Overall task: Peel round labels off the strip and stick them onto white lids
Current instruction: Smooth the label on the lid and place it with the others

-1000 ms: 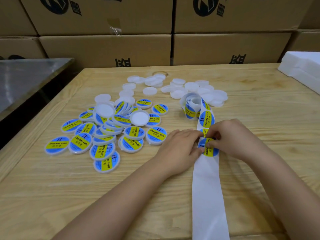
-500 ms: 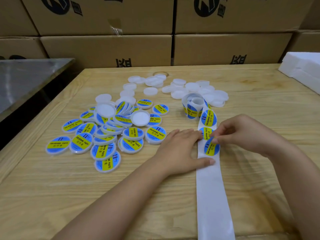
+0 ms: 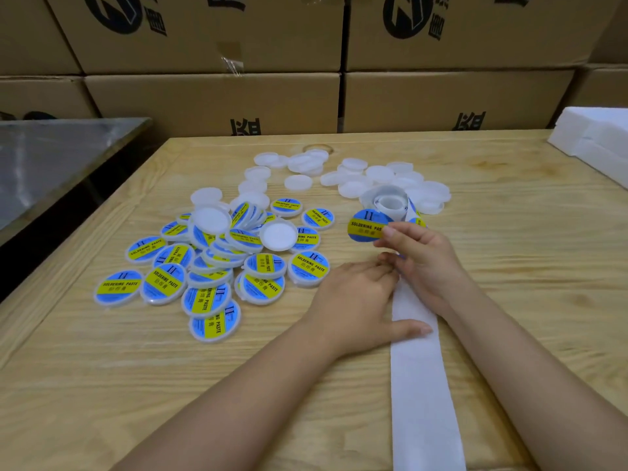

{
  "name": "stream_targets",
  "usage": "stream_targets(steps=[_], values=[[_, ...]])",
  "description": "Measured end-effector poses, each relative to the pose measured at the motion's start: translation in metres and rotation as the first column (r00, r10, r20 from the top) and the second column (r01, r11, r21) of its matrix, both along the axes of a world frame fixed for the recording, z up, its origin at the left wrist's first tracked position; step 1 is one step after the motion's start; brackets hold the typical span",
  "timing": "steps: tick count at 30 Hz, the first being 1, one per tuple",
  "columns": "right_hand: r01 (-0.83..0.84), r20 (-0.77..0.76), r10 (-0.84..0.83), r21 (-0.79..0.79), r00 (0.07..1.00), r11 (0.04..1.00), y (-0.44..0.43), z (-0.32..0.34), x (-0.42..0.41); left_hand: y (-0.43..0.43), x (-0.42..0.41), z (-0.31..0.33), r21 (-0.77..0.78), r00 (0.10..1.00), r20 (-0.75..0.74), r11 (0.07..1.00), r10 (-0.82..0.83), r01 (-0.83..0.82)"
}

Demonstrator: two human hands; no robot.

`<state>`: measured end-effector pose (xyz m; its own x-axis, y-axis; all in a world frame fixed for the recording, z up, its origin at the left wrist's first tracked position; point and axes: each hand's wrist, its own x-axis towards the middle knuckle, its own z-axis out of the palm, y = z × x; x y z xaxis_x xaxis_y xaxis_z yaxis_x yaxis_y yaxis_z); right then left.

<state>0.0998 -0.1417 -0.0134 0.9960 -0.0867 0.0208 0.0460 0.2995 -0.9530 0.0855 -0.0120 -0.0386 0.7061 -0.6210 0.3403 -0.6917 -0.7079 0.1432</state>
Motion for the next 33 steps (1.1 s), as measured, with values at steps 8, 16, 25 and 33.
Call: stream_targets(steps=[8,16,25,33], values=[[-0.053,0.017,0.052,0.104,0.999,0.993,-0.010,-0.008,0.005,0.024,0.012,0.029,-0.384,0.924,0.290,0.914,0.250,-0.127],[-0.095,0.031,0.091,0.129,0.995,0.987,-0.011,-0.011,0.009,0.111,0.124,0.070,-0.160,0.706,-0.148,0.688,0.692,-0.708],[-0.128,0.065,0.122,0.095,0.990,0.987,-0.011,-0.014,0.010,0.119,0.176,0.062,0.284,0.590,-0.398,0.706,0.702,-0.648],[-0.140,0.079,0.133,0.095,0.988,0.986,-0.009,-0.014,0.010,0.114,0.184,0.054,0.204,0.611,-0.318,0.682,0.725,-0.703]])
